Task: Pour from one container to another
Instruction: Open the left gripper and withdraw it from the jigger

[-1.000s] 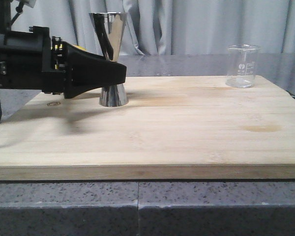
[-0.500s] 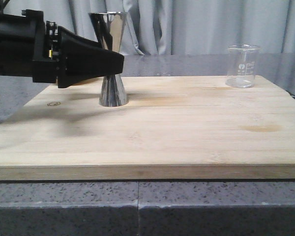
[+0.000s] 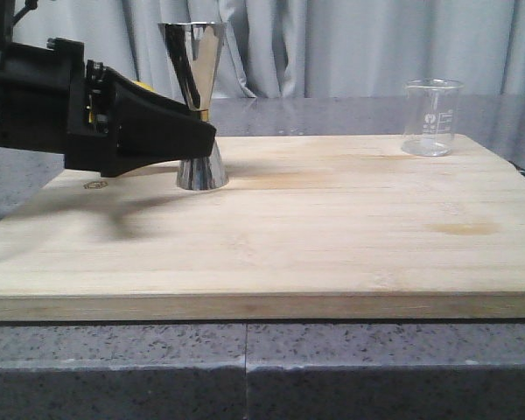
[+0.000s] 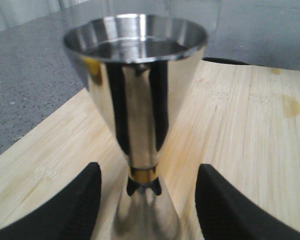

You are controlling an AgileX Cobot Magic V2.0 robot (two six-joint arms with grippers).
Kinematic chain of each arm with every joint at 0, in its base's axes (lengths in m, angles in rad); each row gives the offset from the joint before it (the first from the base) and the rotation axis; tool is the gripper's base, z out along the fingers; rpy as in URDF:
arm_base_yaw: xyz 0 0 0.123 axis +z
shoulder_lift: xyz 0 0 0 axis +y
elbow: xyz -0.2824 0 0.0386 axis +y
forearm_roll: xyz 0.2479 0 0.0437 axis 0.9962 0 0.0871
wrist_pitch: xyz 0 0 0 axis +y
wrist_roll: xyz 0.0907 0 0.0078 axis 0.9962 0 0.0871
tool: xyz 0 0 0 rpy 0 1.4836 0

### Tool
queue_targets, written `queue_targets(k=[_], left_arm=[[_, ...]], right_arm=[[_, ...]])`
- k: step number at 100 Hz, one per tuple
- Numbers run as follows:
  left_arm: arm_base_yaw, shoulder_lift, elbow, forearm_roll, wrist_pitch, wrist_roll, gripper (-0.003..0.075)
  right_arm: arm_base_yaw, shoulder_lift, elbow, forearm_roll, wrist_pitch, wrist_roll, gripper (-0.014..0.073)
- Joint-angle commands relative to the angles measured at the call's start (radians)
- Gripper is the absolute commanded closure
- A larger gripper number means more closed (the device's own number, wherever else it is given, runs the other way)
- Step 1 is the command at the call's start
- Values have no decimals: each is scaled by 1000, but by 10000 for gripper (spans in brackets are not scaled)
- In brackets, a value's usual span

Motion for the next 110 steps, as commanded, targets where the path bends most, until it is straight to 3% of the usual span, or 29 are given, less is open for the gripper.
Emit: queue_targets(k=[1, 60, 110], left_arm=[[4, -45, -27, -35, -47, -15, 328], [53, -108, -27, -15, -45, -23, 328], [54, -194, -27, 82, 71, -116, 328]], right_arm=[[-7, -15, -26, 29, -28, 0, 126], [-7, -15, -26, 29, -24, 0, 126], [-7, -15, -26, 29, -15, 0, 126]])
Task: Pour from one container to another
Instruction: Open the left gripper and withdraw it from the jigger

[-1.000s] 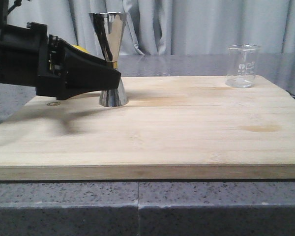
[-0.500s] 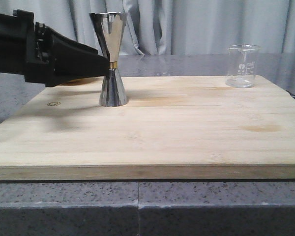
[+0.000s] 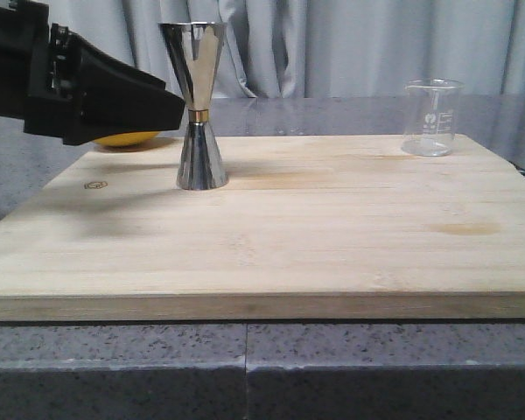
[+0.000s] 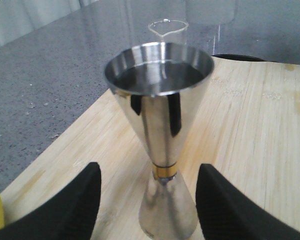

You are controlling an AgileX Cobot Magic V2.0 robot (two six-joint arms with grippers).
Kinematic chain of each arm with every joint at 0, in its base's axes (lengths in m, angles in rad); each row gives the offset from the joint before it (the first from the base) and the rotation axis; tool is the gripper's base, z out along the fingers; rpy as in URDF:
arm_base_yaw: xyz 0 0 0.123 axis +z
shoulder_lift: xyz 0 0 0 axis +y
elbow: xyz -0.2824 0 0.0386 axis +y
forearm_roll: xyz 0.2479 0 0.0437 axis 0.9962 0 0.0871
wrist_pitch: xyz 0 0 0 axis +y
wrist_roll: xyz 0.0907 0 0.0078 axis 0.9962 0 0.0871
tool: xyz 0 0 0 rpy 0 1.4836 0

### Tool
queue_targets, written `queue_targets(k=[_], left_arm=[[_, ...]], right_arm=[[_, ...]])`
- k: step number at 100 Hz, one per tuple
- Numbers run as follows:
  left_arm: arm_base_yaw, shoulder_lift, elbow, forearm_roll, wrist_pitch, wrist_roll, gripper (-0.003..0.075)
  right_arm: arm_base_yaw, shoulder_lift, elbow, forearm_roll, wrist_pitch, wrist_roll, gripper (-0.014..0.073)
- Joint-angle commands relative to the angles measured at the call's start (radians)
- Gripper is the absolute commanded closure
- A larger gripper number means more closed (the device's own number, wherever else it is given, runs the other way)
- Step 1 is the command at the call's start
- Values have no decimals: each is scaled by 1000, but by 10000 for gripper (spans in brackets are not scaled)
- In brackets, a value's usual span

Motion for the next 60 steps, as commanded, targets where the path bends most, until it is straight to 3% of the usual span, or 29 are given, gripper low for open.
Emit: queue_targets(k=[1, 30, 42, 60], left_arm=[[6, -68, -27, -13, -7, -31, 328], [123, -201, -27, 4, 8, -161, 328], [192, -274, -27, -31, 3, -280, 329], [267, -388, -27, -132, 0, -296, 330]], right_arm=[[-7, -15, -26, 29, -14, 0, 126], [-7, -15, -26, 29, 12, 0, 126], [-7, -15, -26, 50, 29, 0, 126], [-7, -15, -51, 66, 108, 0, 126]])
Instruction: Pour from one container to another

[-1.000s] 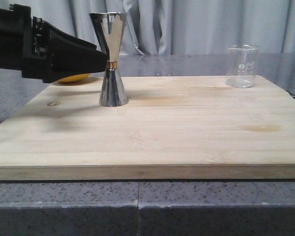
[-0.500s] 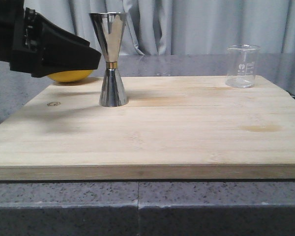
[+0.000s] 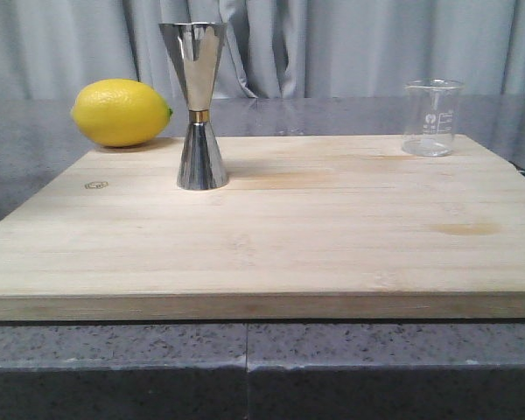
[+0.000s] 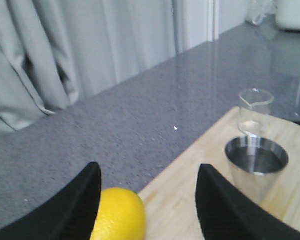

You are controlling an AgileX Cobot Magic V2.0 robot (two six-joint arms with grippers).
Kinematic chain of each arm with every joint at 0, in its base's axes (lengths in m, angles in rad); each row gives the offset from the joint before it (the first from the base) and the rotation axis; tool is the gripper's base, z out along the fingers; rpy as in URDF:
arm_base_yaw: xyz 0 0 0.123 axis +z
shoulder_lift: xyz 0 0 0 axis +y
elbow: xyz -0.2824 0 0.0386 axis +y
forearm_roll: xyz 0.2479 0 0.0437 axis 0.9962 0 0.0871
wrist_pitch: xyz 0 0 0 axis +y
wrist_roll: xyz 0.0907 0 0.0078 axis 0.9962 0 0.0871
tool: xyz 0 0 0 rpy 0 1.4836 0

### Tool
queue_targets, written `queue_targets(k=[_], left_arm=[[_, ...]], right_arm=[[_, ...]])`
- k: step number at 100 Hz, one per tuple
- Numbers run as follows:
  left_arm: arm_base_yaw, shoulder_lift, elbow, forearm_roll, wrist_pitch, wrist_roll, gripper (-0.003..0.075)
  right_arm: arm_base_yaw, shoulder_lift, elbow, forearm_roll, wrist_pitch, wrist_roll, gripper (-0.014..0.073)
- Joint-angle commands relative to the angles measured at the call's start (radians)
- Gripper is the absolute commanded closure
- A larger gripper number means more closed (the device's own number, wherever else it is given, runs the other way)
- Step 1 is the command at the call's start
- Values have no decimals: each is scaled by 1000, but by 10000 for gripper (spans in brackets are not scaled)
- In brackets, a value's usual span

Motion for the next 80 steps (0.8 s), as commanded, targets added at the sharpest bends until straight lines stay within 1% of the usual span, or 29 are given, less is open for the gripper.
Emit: queue_targets(k=[1, 9, 16, 25, 38, 55, 63, 80], left_arm=[[31, -83, -27, -149, -43, -22, 330], [56, -126, -27, -216, -30, -22, 330], [72, -167, -27, -264, 14, -22, 330], [84, -224, -27, -304, 106, -22, 330], [83, -314, -27, -312, 260, -22, 330], [83, -450, -27, -403, 442, -24, 330], [83, -511, -23, -408, 521, -24, 330], [83, -639, 17, -408, 592, -24, 330]], right_arm=[[-7, -15, -50, 44, 36, 0, 126], [-7, -15, -73, 48, 103, 0, 126], [-7, -17, -97, 48, 161, 0, 126], [-7, -34, -130, 48, 222, 0, 126], [-7, -84, -178, 48, 327, 0, 126], [-7, -168, -213, 44, 502, 0, 126], [-7, -217, -213, 35, 538, 0, 126], [-7, -339, -204, 20, 560, 0, 126]])
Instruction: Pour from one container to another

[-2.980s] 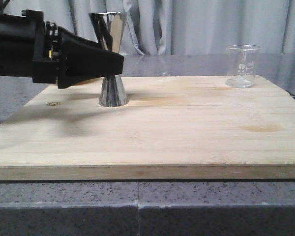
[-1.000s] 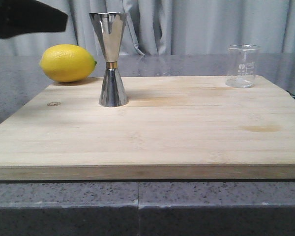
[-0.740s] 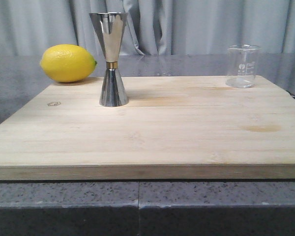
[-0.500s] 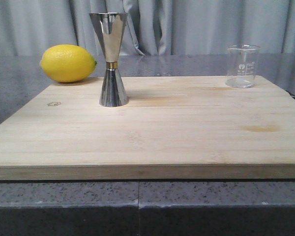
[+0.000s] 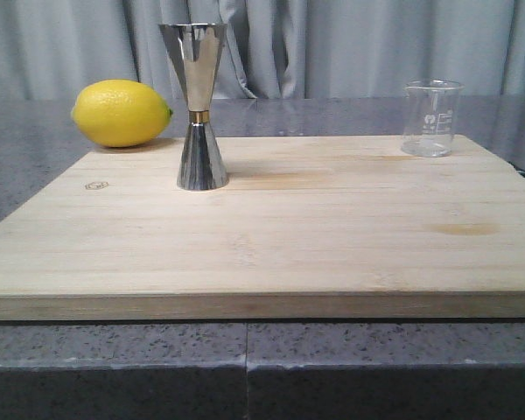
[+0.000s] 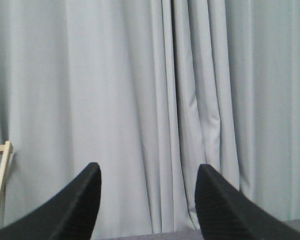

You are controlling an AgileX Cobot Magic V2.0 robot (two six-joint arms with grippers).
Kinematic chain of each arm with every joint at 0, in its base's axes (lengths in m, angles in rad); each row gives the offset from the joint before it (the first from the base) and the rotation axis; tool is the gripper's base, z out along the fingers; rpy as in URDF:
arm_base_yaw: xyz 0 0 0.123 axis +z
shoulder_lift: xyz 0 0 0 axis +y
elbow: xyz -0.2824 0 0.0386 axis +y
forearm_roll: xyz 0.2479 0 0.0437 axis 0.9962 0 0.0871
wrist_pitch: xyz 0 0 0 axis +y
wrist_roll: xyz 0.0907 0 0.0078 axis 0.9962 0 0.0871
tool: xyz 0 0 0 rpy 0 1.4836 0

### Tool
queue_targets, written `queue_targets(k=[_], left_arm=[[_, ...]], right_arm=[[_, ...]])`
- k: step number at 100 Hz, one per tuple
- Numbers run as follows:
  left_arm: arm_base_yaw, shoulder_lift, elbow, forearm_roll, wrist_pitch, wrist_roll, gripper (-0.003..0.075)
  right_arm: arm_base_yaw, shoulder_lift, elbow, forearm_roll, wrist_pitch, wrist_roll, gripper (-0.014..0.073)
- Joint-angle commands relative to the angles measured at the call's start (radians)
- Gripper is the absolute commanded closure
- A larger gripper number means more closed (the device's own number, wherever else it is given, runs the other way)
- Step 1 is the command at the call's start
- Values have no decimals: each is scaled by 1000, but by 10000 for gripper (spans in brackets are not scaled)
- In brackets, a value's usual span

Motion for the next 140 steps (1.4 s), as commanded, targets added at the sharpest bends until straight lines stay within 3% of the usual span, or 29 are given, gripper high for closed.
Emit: queue_targets(k=[1, 19, 37, 67, 77, 99, 110, 126, 140], left_arm=[[2, -72, -1, -35, 17, -11, 330], [2, -218, 96, -37, 100, -13, 330], [2, -376, 217, -134, 180, -13, 351], [2, -538, 376, -132, 292, -13, 384], [2, -557, 422, -132, 297, -13, 384], [2, -570, 517, -132, 292, -13, 414], [2, -577, 532, -132, 242, -13, 531], [2, -577, 540, -129, 239, -13, 736], [2, -577, 565, -131, 255, -13, 739]], right_arm=[[-7, -58, -28, -19, -1, 0, 126], [-7, -197, 32, -28, 15, 0, 126], [-7, -320, 124, -28, 19, 0, 126], [-7, -417, 272, -28, 19, -2, 132], [-7, -439, 319, -28, 17, -2, 200], [-7, -484, 377, -28, -7, -2, 454], [-7, -490, 402, -28, -7, -2, 558], [-7, -492, 435, -28, -7, -2, 634], [-7, -494, 459, -28, -7, -2, 640]])
